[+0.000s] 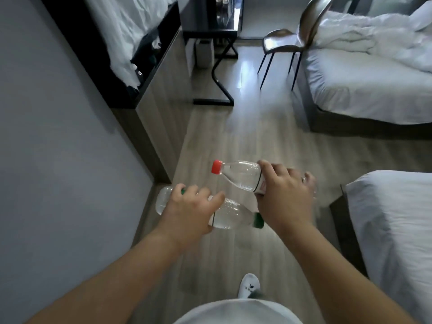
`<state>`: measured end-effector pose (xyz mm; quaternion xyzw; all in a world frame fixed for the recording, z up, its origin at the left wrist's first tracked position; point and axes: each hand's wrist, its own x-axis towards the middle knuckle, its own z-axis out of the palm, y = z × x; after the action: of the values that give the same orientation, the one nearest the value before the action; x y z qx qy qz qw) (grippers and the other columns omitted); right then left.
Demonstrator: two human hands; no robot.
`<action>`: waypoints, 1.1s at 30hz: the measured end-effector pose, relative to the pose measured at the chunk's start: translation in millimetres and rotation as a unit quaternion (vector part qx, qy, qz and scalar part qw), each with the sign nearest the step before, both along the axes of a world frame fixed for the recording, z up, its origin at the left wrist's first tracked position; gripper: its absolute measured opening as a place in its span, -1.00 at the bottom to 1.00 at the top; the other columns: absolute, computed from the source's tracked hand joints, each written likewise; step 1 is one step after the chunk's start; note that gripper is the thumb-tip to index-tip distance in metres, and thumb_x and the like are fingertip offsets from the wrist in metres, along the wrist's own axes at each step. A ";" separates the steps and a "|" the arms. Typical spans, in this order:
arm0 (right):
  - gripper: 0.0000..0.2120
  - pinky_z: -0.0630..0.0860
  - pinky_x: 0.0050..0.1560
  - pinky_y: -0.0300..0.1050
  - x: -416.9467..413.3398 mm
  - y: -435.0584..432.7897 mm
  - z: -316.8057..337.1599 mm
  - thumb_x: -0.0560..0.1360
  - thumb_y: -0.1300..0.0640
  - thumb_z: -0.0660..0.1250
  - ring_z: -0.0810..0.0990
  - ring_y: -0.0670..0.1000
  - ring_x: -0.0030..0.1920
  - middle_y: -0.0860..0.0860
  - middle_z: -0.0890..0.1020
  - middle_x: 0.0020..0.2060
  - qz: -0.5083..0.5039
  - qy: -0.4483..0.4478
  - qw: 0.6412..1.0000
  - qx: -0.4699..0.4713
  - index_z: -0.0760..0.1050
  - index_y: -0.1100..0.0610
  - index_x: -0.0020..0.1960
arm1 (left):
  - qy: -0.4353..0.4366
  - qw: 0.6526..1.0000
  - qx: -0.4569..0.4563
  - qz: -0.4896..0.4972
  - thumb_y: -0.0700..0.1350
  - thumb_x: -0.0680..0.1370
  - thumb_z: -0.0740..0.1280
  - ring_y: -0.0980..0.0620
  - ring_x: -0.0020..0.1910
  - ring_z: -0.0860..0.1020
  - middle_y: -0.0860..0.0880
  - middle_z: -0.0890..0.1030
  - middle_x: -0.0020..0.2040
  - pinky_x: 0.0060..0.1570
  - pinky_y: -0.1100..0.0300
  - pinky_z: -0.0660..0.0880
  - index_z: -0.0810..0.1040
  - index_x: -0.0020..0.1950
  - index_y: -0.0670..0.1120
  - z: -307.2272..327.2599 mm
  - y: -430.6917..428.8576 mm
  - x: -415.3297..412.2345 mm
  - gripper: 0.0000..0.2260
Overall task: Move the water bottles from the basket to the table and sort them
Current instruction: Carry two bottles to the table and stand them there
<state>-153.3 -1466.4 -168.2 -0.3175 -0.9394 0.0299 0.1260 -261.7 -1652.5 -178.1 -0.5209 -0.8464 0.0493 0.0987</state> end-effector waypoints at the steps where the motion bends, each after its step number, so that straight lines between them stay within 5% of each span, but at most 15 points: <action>1: -0.33 0.28 0.35 0.34 -0.9 18.1 1.5 0.35 0.09 0.54 0.58 0.19 0.21 -0.05 0.63 0.24 -0.006 0.001 1.000 -0.002 0.44 -0.09 0.42 | -0.007 1.000 0.001 -0.001 0.04 0.07 0.64 -0.10 -0.26 0.56 0.01 0.57 -0.21 -0.13 -0.04 0.51 0.54 0.09 0.00 1.3 17.9 -4.2 -0.37; 14: -0.34 0.29 0.35 0.38 -58.8 186.3 11.5 0.32 0.09 0.57 0.59 0.23 0.18 0.00 0.64 0.22 -0.065 0.022 0.998 0.015 0.46 -0.06 0.39 | -0.007 0.999 0.020 -0.031 0.20 0.10 0.67 -0.09 -0.18 0.61 0.04 0.61 -0.11 -0.11 -0.03 0.46 0.53 0.18 0.02 23.1 186.4 -101.1 -0.27; 33: -0.26 0.28 0.35 0.36 -285.4 364.5 24.6 0.30 0.03 0.59 0.58 0.19 0.18 -0.04 0.62 0.23 -0.148 0.000 0.988 0.054 0.43 -0.09 0.43 | 0.004 0.988 0.066 -0.138 0.18 0.14 0.67 -0.11 -0.20 0.61 0.03 0.61 -0.13 -0.11 -0.06 0.51 0.52 0.22 0.02 40.8 397.4 -372.1 -0.27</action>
<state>-438.7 -1101.9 -143.5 -0.4456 -0.8823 -0.0400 0.1465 -633.7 -1255.1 -137.3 -0.6247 -0.7677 -0.0187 0.1419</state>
